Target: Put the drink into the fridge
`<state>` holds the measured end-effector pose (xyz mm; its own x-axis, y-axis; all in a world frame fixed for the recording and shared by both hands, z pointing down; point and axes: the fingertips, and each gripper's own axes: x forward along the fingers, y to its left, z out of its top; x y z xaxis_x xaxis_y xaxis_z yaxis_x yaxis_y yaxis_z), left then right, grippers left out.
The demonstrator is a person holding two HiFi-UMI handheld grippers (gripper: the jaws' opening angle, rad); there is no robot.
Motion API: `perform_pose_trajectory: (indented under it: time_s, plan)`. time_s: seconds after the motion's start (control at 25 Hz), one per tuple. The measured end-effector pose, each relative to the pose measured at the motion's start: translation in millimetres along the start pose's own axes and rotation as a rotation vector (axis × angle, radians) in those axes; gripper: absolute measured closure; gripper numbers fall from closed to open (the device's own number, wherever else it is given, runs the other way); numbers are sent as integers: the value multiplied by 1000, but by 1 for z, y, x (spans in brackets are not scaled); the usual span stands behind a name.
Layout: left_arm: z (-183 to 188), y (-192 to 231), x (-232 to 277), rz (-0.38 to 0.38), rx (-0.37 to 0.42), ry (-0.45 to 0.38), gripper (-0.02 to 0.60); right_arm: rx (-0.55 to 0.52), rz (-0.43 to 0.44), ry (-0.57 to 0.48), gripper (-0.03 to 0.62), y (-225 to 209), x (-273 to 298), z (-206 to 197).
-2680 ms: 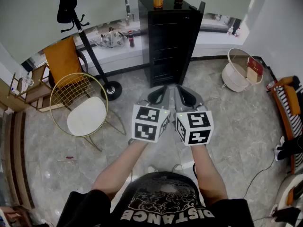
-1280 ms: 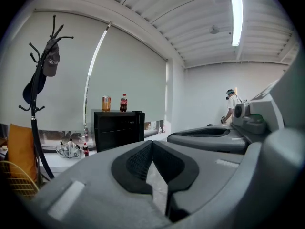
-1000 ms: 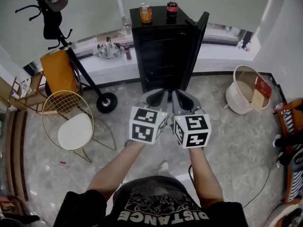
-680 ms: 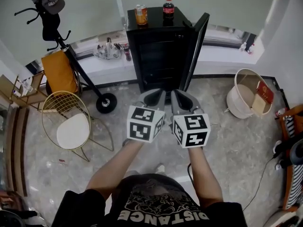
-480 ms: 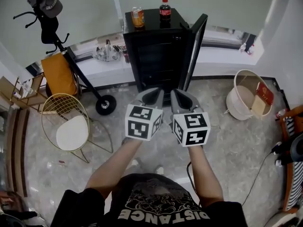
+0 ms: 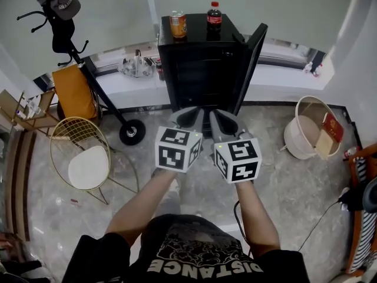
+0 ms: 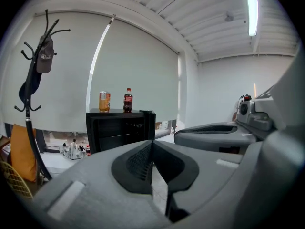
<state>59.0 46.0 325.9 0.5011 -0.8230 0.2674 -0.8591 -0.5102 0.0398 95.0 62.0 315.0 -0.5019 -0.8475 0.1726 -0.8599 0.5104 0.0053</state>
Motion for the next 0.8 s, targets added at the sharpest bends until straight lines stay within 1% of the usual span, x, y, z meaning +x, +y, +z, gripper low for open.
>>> perform_pose_trajectory:
  time_s: [0.12, 0.24, 0.56, 0.8]
  plan:
    - [3, 21, 13, 2, -11, -3, 577, -4, 33, -8, 592, 3, 24, 6]
    - [8, 46, 28, -2, -17, -7, 577, 6, 48, -7, 592, 3, 52, 12]
    - [28, 118, 66, -25, -25, -1, 577, 19, 8, -2, 592, -7, 133, 39]
    - [54, 171, 94, -41, -18, -16, 577, 19, -11, -10, 591, -14, 192, 66]
